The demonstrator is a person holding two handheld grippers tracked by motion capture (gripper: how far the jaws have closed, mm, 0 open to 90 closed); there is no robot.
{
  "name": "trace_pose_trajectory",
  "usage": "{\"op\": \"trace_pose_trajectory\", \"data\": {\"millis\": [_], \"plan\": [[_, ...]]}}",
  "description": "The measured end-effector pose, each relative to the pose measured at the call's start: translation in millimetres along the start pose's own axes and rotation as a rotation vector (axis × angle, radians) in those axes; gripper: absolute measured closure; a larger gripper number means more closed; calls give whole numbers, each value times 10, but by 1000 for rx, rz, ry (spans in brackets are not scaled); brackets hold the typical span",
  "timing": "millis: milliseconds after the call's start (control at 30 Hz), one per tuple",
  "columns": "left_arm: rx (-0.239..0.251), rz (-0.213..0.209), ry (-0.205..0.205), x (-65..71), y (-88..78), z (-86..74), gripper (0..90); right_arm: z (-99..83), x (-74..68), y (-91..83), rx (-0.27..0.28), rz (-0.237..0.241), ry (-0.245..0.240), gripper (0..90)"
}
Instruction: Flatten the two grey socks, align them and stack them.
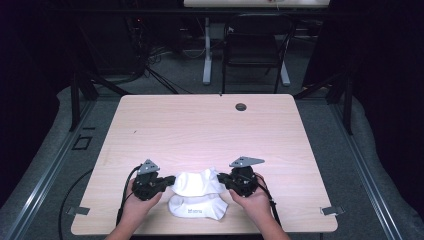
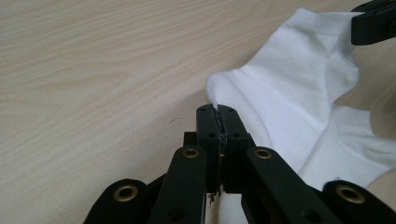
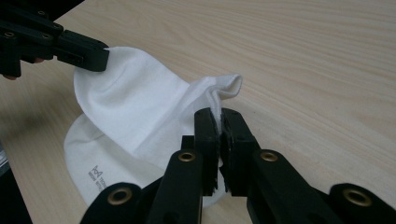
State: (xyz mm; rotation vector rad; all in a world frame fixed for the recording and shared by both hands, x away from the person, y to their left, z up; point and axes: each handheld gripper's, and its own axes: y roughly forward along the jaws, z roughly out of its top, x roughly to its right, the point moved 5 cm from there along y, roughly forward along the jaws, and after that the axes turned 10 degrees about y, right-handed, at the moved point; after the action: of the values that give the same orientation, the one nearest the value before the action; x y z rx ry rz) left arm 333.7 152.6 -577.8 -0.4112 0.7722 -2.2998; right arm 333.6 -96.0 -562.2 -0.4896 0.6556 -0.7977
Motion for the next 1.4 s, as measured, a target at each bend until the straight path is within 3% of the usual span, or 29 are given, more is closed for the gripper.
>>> {"op": "trace_pose_trajectory", "data": {"millis": [200,567,933,1100,1400], "plan": [[0,-13,16,99,-22,5,892,-80,-54,-57,0,5,-13,861],[0,-22,-6,191,-181,-80,892,-173,-137,-199,-4,13,-19,861],[-29,-25,32,379,-297,-157,892,-345,-237,-322,-33,8,-26,861],[-53,-20,53,394,-305,-220,892,-405,-280,-336,-57,11,-31,861],[-67,-12,37,351,-187,-290,891,-460,-253,-256,-61,4,-23,861]]}}
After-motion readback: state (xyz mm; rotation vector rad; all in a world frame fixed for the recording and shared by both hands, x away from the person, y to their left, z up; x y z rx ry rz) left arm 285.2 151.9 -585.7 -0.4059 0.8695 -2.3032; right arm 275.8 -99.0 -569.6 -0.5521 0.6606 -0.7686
